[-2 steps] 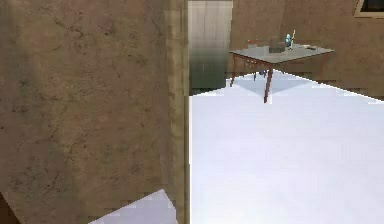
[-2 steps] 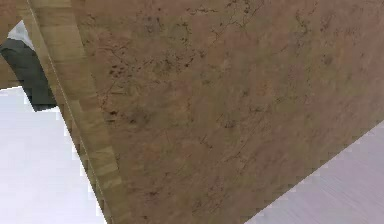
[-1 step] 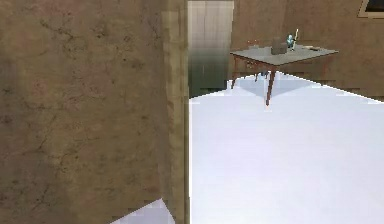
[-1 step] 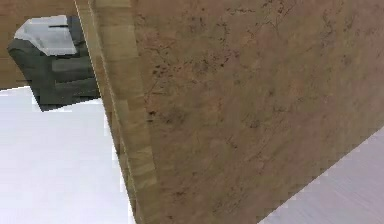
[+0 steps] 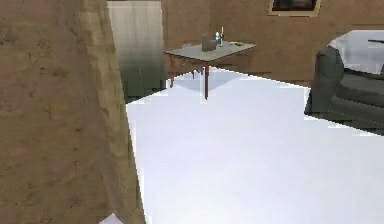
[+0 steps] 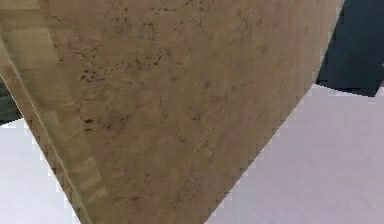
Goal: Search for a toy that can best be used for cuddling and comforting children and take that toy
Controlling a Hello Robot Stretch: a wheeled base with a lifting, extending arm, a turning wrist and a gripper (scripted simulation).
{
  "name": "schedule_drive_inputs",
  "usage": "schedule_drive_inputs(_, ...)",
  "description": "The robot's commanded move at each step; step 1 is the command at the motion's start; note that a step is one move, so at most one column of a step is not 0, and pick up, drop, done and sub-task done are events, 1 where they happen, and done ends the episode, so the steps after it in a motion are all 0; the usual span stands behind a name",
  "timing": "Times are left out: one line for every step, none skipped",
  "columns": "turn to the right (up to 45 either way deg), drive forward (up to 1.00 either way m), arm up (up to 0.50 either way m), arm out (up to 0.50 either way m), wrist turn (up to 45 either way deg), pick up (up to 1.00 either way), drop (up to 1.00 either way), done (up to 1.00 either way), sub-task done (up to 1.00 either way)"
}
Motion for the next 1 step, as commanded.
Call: schedule_drive_inputs(0.0,0.30,0.00,0.00,0.0,0.00,0.00,0.00,0.00)
